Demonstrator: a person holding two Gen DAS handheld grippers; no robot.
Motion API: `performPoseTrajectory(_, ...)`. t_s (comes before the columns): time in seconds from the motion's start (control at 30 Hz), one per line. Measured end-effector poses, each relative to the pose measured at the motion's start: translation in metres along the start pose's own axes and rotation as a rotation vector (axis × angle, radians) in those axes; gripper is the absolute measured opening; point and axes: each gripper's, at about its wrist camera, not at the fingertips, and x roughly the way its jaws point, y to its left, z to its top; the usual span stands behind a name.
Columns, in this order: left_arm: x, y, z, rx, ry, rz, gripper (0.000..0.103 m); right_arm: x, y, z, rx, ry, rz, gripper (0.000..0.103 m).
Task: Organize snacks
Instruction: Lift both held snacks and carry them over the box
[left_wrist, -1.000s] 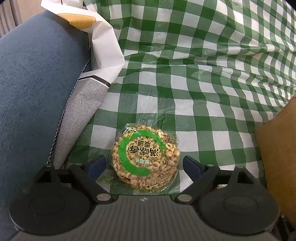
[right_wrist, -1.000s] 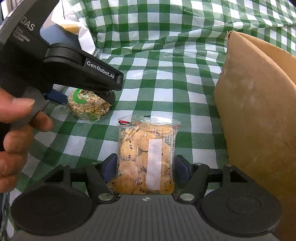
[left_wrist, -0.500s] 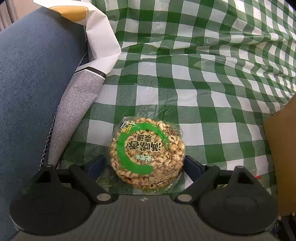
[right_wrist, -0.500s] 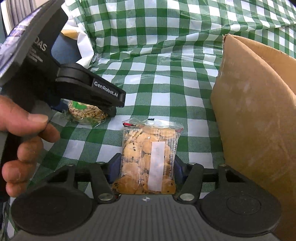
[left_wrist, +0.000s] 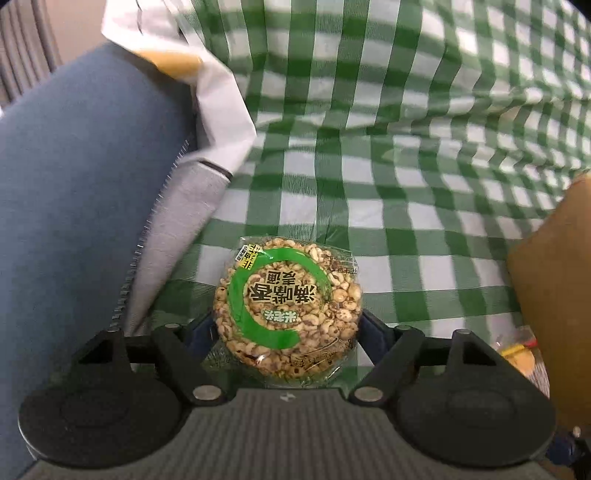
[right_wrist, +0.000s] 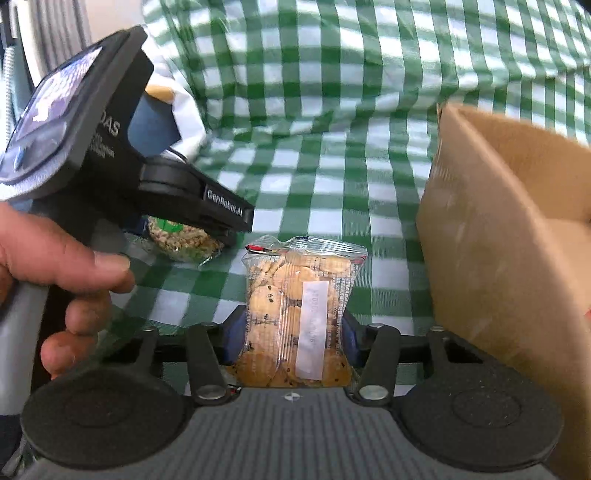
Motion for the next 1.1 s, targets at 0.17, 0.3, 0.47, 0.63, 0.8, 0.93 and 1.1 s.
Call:
performPoseTrajectory(0.17, -0.066, 0.02, -0.002, -0.114, -0.071, -0.009, 0.083, -0.04, -0.006, 0.01, -0.018, -0.068, 0.038, 0.051)
performPoseTrajectory(0.3, -0.113, 0.023, -0.017, -0.127, -0.138, -0.005, 0.083, -0.083, -0.013, 0.015, -0.029, -0.131, 0.052, 0.051)
performPoseTrajectory(0.47, -0.153, 0.008, -0.041, -0.155, -0.23, -0.041, 0.083, -0.148, -0.043, 0.021, -0.012, -0.237, 0.063, 0.051)
performPoseTrajectory(0.63, -0.167, -0.026, -0.063, -0.088, -0.263, -0.111, 0.083, -0.203, -0.089, 0.01, -0.018, -0.334, 0.023, 0.051)
performPoseTrajectory(0.8, -0.177, -0.069, -0.066, 0.054, -0.368, -0.122, 0.083, -0.237, -0.144, -0.011, 0.055, -0.4, -0.045, 0.051)
performPoseTrajectory(0.93, -0.183, -0.092, -0.069, 0.059, -0.404, -0.182, 0.083, -0.243, -0.182, -0.028, 0.175, -0.402, -0.094, 0.051)
performPoseTrajectory(1.1, -0.189, -0.115, -0.073, 0.078, -0.455, -0.224, 0.083, -0.246, -0.205, -0.038, 0.218, -0.42, -0.155, 0.051)
